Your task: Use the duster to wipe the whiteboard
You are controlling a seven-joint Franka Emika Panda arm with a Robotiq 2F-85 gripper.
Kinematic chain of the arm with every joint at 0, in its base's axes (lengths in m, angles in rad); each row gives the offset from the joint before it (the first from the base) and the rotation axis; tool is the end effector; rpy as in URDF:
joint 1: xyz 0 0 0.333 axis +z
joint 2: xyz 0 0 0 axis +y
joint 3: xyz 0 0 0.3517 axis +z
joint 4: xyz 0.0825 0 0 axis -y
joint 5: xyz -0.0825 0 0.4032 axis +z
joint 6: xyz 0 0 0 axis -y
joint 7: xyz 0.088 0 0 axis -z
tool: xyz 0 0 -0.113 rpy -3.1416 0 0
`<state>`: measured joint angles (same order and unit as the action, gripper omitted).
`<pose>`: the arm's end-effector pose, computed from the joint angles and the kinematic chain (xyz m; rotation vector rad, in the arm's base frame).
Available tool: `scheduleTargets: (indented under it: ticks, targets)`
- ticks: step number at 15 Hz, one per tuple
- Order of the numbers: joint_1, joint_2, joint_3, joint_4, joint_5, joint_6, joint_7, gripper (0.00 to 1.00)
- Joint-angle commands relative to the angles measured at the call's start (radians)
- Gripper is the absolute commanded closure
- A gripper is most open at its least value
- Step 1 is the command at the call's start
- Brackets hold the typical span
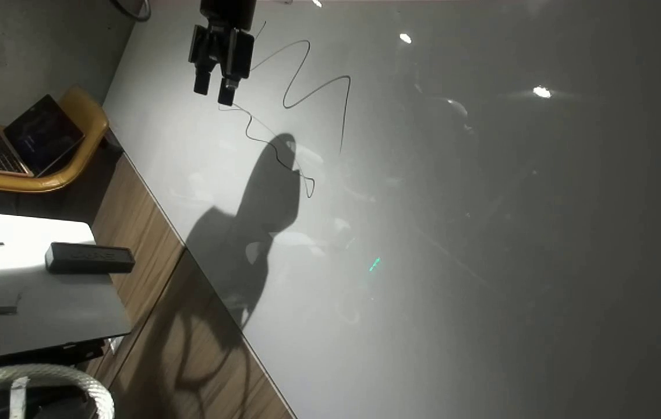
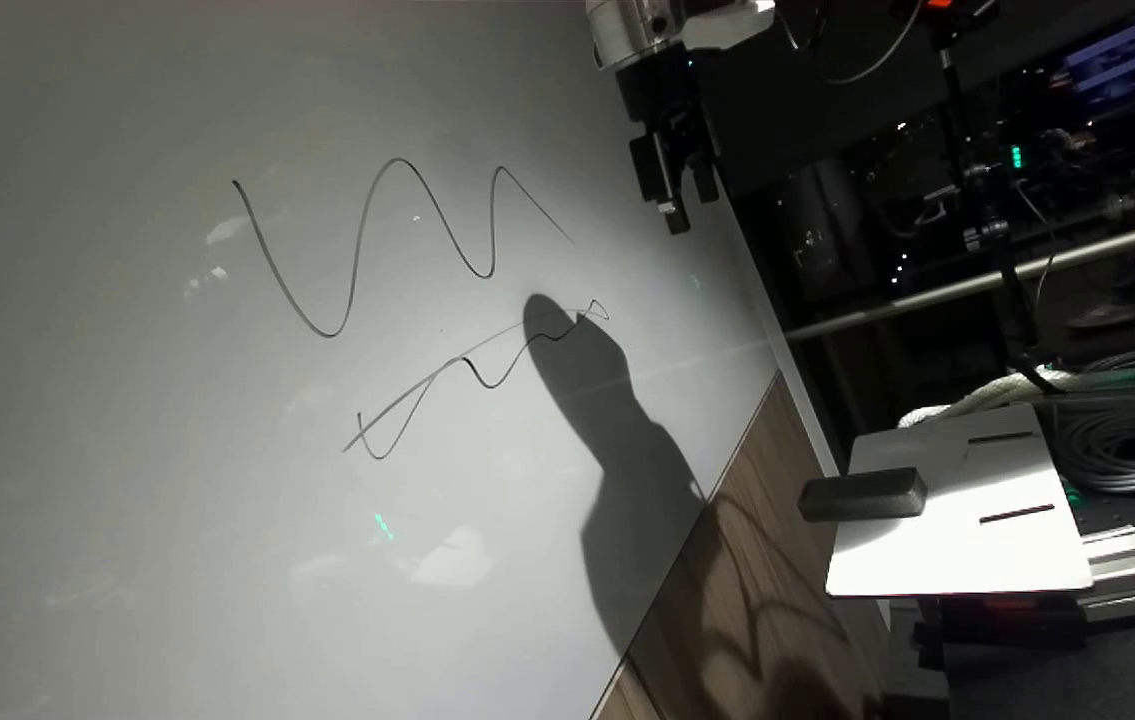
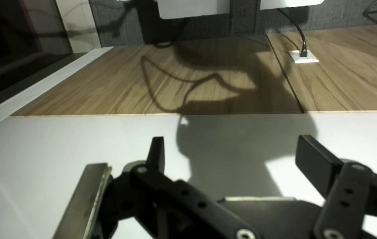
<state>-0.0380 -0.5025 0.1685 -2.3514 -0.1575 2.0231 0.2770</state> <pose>0.4177 0.0540 0.5519 2.9306 -0.1511 0.3047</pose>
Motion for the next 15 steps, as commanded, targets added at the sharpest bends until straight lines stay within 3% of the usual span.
scheduleTargets:
  ticks: [1,4,9,15]
  targets:
    - [0.031,0.083,-0.005,0.006,0.048,0.132,0.055,0.0]
    - [0.037,0.123,0.005,-0.038,0.063,0.187,0.123,0.0]
    - [0.063,0.098,0.015,-0.217,0.054,0.232,0.169,0.0]
    - [0.042,0.128,0.001,-0.444,0.002,0.459,0.122,0.0]
